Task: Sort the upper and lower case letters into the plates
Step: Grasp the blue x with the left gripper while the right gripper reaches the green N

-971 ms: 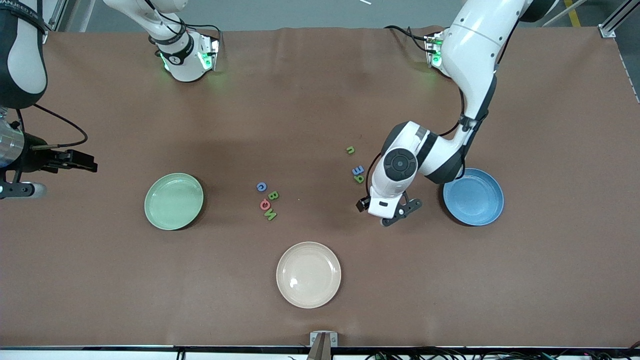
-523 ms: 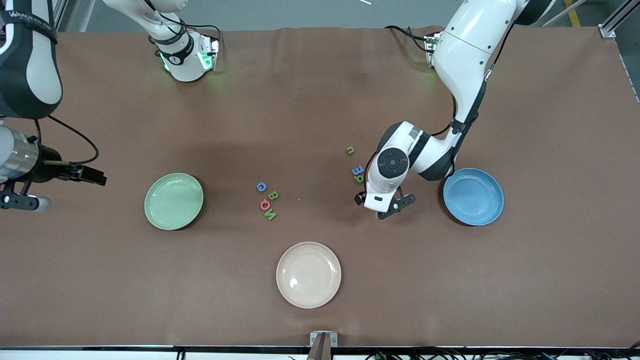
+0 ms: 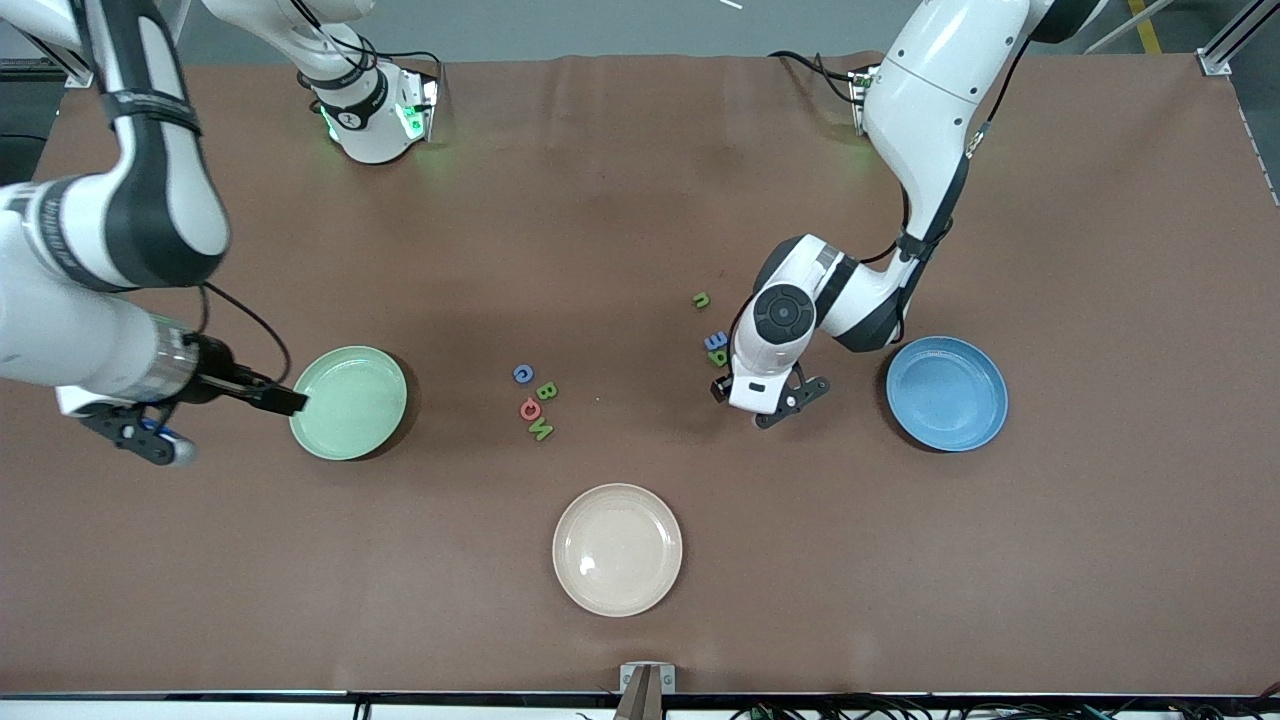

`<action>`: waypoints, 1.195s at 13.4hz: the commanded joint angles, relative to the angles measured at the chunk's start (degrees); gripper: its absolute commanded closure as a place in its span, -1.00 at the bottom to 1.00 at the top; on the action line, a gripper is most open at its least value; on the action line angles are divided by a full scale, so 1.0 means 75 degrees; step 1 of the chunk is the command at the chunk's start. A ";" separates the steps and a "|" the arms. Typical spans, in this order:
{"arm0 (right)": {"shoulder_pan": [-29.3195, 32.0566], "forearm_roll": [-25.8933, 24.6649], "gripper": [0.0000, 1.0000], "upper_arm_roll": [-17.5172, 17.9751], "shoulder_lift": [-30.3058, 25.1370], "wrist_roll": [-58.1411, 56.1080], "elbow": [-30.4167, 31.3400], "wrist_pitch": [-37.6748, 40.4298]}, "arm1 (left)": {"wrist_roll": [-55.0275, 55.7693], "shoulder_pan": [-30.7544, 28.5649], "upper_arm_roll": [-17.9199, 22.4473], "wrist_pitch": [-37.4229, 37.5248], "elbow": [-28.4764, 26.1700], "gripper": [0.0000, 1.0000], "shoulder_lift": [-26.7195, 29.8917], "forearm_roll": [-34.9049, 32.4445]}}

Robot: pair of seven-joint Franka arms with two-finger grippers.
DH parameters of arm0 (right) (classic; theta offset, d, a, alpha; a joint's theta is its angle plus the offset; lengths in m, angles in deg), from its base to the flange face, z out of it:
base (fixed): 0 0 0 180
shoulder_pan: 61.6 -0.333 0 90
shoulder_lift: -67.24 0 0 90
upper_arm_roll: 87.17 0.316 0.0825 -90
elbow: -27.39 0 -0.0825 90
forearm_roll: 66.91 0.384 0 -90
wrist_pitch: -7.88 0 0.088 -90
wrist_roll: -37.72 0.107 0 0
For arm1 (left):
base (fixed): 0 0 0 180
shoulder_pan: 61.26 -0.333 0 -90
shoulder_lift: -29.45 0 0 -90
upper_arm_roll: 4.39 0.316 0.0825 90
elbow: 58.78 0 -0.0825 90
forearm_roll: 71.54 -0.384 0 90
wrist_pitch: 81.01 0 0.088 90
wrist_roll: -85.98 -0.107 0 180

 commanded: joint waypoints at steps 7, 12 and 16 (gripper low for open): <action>-0.2031 -0.0308 -1.00 -0.0071 0.1303 0.4134 0.0978 -0.3243 | 0.0181 0.0033 0.0020 -0.0318 -0.0300 -0.15 0.0172 -0.0132; -0.2443 -0.0967 -0.99 -0.0048 0.2699 0.5356 -0.0018 -0.3363 | 0.0192 0.0033 0.0019 -0.0318 -0.0300 0.20 0.0160 -0.0132; -0.2630 -0.0966 -0.95 -0.0048 0.3087 0.5790 -0.0277 -0.3375 | 0.0204 0.0010 0.0019 -0.0318 -0.0300 0.60 0.0219 -0.0132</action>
